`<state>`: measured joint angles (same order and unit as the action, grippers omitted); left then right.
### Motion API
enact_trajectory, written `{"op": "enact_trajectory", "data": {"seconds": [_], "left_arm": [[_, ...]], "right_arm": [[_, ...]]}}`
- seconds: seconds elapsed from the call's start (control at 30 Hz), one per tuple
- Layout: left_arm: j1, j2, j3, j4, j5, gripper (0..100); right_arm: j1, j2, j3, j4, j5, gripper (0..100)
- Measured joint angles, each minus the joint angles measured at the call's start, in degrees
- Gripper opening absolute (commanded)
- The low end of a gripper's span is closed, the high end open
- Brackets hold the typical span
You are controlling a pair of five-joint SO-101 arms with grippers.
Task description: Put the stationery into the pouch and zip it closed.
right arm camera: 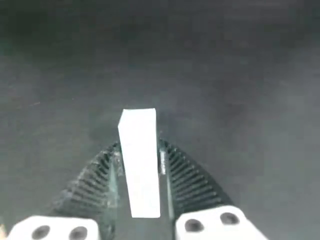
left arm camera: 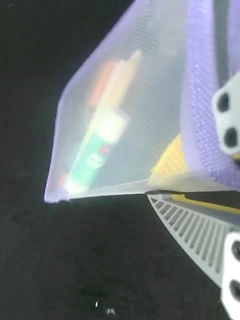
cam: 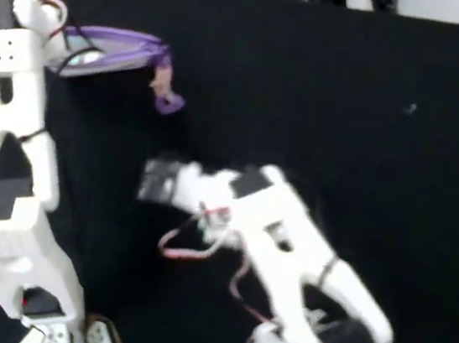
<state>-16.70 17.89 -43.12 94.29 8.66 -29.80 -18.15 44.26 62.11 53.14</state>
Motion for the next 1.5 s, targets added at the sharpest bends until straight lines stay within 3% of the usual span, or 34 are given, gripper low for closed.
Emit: {"op": "enact_trajectory", "data": {"seconds": [0.23, 0.4, 0.8, 0.93, 1.07, 1.3, 1.5], "left_arm": [[7.56, 0.09, -4.31, 5.89, 0.35, 3], [13.54, 0.18, -5.54, 6.33, 1.58, 3], [22.51, -1.93, -2.29, 6.42, 2.37, 3], [23.47, -2.37, -1.32, 6.42, 2.37, 3], [23.47, -2.64, -0.44, 6.15, 2.37, 3], [23.47, -2.81, -0.35, 6.07, 2.37, 3], [23.47, -2.81, -0.35, 6.07, 2.37, 3]], "right_arm": [[10.02, -16.00, -5.63, -0.70, -9.14, 1.1], [12.48, -24.70, -6.15, -6.07, -17.67, 1.1], [12.31, -40.79, -6.15, -19.78, -34.81, 1.1], [7.03, -42.73, -6.15, -24.79, -39.21, 1.1], [4.40, -42.81, -1.23, -35.08, -42.55, 1.1], [3.96, -42.81, 16.53, -62.59, -44.04, 1.2], [4.48, -36.92, 20.04, -74.55, -44.22, 1.2]]}}
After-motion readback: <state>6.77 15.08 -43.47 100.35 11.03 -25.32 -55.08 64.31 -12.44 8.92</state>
